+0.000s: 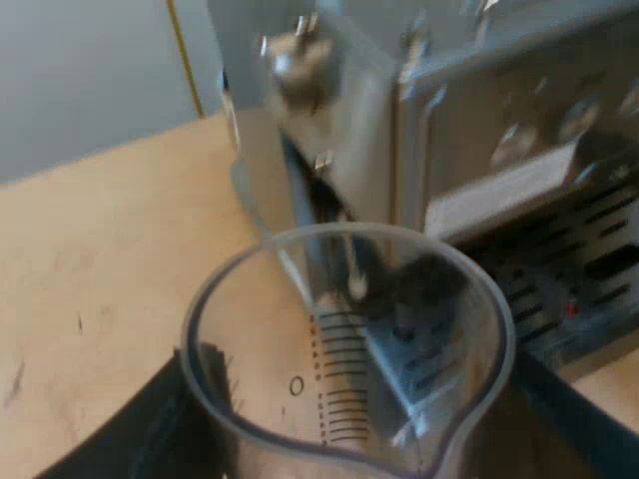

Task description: Pour the beans into the coffee machine

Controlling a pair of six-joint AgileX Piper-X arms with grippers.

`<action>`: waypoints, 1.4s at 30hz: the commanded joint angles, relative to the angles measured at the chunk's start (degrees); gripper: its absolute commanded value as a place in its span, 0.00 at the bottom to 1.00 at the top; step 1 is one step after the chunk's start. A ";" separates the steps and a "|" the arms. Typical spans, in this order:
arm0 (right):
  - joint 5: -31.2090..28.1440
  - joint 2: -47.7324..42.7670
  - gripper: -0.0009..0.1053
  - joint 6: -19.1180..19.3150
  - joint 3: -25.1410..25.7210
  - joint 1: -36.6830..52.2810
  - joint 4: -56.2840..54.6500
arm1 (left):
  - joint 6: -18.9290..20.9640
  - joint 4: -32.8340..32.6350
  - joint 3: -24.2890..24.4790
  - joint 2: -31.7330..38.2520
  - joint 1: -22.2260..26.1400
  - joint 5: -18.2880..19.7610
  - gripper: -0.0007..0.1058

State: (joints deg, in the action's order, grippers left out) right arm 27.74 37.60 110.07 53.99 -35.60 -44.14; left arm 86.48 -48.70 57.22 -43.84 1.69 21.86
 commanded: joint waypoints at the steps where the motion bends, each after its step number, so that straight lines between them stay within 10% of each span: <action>1: 0.86 0.84 0.75 0.76 -2.41 -0.09 6.14 | 1.33 4.07 -4.25 0.81 0.53 0.72 0.26; 17: 0.73 8.20 0.75 0.76 -8.24 -0.09 22.83 | 8.83 34.80 -23.80 0.80 0.51 0.79 0.25; 29: 0.37 15.31 0.75 0.76 -8.76 -0.09 31.54 | 8.83 64.45 -40.48 0.03 0.51 -10.11 0.25; 42: 0.17 20.21 0.75 0.76 -8.76 -0.09 35.36 | 15.05 84.09 -41.10 -20.27 0.51 -10.09 0.25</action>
State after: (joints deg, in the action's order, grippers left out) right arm 27.63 57.82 110.07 45.08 -35.60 -9.62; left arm 99.77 29.75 16.06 -60.68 2.08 12.04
